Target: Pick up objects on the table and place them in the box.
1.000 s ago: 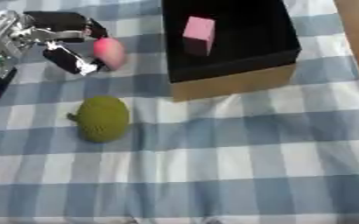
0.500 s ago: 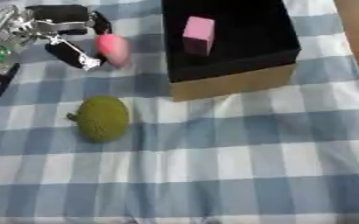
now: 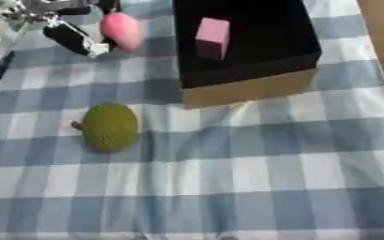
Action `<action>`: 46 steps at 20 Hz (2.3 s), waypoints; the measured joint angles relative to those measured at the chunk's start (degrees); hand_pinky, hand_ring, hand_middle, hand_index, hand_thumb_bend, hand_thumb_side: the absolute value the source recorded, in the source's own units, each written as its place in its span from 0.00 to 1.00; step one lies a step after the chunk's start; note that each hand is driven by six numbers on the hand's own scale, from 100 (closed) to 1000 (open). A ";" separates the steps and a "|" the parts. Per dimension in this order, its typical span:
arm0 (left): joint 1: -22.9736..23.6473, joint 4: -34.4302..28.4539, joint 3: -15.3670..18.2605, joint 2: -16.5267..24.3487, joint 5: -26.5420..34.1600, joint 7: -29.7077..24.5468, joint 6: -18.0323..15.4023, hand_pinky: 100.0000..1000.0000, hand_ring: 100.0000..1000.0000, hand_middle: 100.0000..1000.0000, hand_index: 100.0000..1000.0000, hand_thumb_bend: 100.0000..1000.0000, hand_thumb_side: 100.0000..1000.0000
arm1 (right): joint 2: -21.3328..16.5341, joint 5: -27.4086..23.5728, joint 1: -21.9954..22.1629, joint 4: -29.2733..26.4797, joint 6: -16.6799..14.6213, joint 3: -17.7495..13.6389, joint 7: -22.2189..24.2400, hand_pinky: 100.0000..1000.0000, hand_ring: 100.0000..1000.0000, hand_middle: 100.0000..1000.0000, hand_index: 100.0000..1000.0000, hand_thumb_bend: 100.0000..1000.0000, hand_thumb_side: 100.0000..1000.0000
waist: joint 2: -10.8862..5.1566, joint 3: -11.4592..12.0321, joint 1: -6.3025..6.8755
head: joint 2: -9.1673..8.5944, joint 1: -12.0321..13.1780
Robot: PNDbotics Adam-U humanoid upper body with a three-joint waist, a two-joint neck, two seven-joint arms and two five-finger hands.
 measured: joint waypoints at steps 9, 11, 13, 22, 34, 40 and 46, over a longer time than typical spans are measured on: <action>-6.26 0.28 2.40 -4.75 -0.01 1.84 0.73 0.71 0.63 0.52 0.60 0.00 0.17 | -0.12 -0.10 0.38 0.00 0.20 0.17 -0.01 0.95 1.00 0.28 0.92 0.00 0.41 | 0.00 -0.27 0.00 | -0.04 0.23; -6.84 1.07 2.86 -6.72 -0.16 1.87 0.78 0.71 0.63 0.52 0.61 0.00 0.17 | -0.18 -0.28 0.29 0.00 0.24 0.29 -0.01 0.94 1.00 0.28 0.91 0.00 0.41 | 0.00 -0.49 0.00 | -0.06 0.39; -7.21 2.11 3.23 -8.99 -0.65 1.72 0.85 0.71 0.63 0.52 0.63 0.00 0.16 | -0.25 -0.54 -0.01 0.00 0.28 0.32 0.03 0.94 1.00 0.28 0.91 0.00 0.41 | 0.00 -0.73 0.00 | -0.11 0.64; -7.57 8.62 3.67 -16.46 -9.26 2.29 -1.10 0.75 0.69 0.59 0.80 0.00 0.15 | -0.47 -1.63 -0.65 0.00 0.45 0.64 0.26 0.95 1.00 0.29 0.91 0.00 0.41 | 0.00 -1.79 0.00 | -0.29 1.80; -6.67 11.41 5.40 -18.25 -19.23 6.55 -5.52 0.83 0.81 0.74 0.95 0.07 0.31 | -0.48 -2.08 -0.86 0.00 0.44 0.65 0.48 0.95 1.00 0.29 0.91 0.00 0.41 | 0.00 -1.89 0.00 | -0.29 2.35; -6.12 10.14 5.58 -18.21 -17.71 7.86 -5.14 0.83 0.80 0.73 0.95 0.00 0.27 | -0.48 -2.06 -0.65 0.00 0.44 0.65 0.48 0.95 1.00 0.28 0.91 0.00 0.41 | 0.00 -1.61 0.00 | -0.27 2.35; -4.62 4.94 4.14 -14.49 -9.76 6.48 -4.95 0.81 0.78 0.71 0.92 0.00 0.14 | -0.50 -1.89 -0.50 0.00 0.50 0.62 0.39 0.95 1.00 0.28 0.91 0.00 0.41 | 0.00 -0.91 0.46 | -0.05 1.99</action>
